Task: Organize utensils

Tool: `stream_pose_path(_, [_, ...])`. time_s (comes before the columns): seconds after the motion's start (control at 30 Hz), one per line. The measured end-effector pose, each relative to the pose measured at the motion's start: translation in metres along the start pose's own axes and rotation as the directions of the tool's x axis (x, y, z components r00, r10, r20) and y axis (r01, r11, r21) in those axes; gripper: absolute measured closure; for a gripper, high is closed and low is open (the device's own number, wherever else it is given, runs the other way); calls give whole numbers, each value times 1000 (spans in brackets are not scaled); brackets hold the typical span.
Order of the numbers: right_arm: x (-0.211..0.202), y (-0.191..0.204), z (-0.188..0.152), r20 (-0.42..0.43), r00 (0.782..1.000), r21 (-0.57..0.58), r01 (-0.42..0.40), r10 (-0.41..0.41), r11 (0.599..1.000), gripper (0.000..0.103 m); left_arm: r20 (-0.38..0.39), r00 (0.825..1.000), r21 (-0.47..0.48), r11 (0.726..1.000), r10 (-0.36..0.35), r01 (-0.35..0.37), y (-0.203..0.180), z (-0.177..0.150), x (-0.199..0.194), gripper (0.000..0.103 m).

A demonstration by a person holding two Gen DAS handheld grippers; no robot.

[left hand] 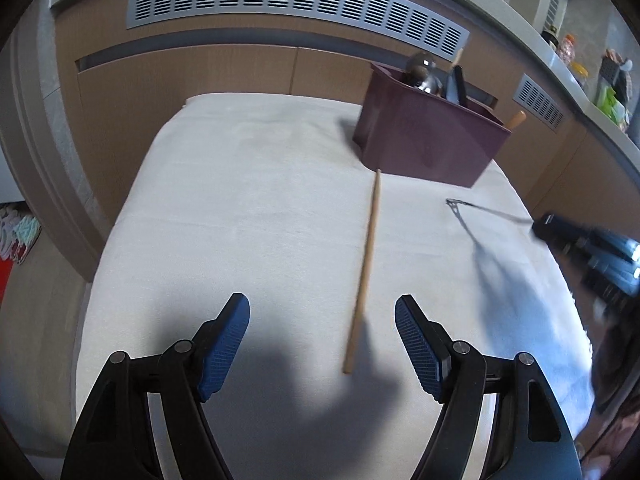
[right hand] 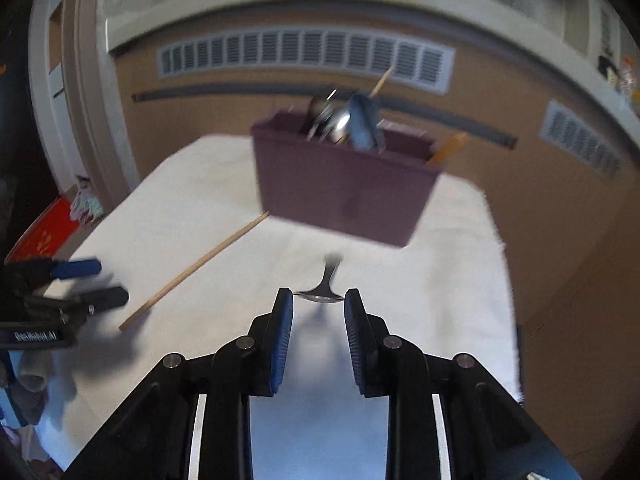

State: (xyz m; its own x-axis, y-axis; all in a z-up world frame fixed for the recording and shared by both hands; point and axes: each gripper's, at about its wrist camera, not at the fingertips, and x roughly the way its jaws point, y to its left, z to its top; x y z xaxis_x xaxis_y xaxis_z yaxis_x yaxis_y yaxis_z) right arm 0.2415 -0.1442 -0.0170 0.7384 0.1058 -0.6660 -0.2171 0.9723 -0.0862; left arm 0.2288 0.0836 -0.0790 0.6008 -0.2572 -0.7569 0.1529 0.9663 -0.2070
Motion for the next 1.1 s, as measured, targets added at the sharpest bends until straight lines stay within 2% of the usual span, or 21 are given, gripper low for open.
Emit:
stream_pose_path(0.07, [-11, -10, 5, 30, 999, 10, 17, -17, 1000, 83, -6, 1000, 27, 1000, -10, 10, -9, -4, 0, 27])
stream_pose_path(0.1, [-17, -17, 7, 46, 999, 19, 29, -29, 999, 88, -8, 1000, 38, 999, -17, 17, -13, -6, -1, 27])
stream_pose_path(0.23, [-29, -28, 9, 73, 997, 55, 36, -40, 998, 89, -1, 999, 48, 998, -42, 42, -22, -19, -8, 30])
stream_pose_path(0.3, [-27, -31, 9, 67, 997, 63, 35, -39, 997, 89, 7, 999, 57, 997, -43, 43, -23, -23, -13, 44])
stream_pose_path(0.43, [-20, -36, -2, 40, 999, 79, 5, -9, 997, 89, -27, 1000, 80, 997, 6, -4, -21, -30, -9, 53])
stream_pose_path(0.5, [-17, -39, -9, 18, 1000, 75, -9, 8, 997, 88, -53, 998, 83, 996, 36, -31, -17, -30, -1, 61])
stream_pose_path(0.63, [-12, -41, -28, -35, 999, 65, -36, 39, 997, 85, -74, 996, 92, 995, 40, -33, -18, -26, 10, 67])
stream_pose_path(0.7, [-9, -41, -40, -68, 995, 65, -67, 71, 996, 79, -82, 996, 102, 995, 29, -20, -23, -22, 15, 75])
stream_pose_path(0.73, [-6, -40, -49, -89, 991, 74, -90, 96, 993, 71, -83, 996, 111, 994, 33, -24, -25, -18, 20, 75])
stream_pose_path(0.8, [-1, -39, -60, -120, 985, 91, -111, 121, 990, 63, -84, 995, 123, 992, 45, -34, -29, -10, 25, 75])
stream_pose_path(0.9, [15, -34, -70, -170, 974, 109, -135, 152, 985, 63, -98, 995, 128, 992, 30, -18, -37, 3, 35, 75])
stream_pose_path(1.1, [50, -37, -56, -224, 958, 154, -145, 178, 977, 63, -104, 994, 121, 992, 34, -22, -46, 12, 48, 72])
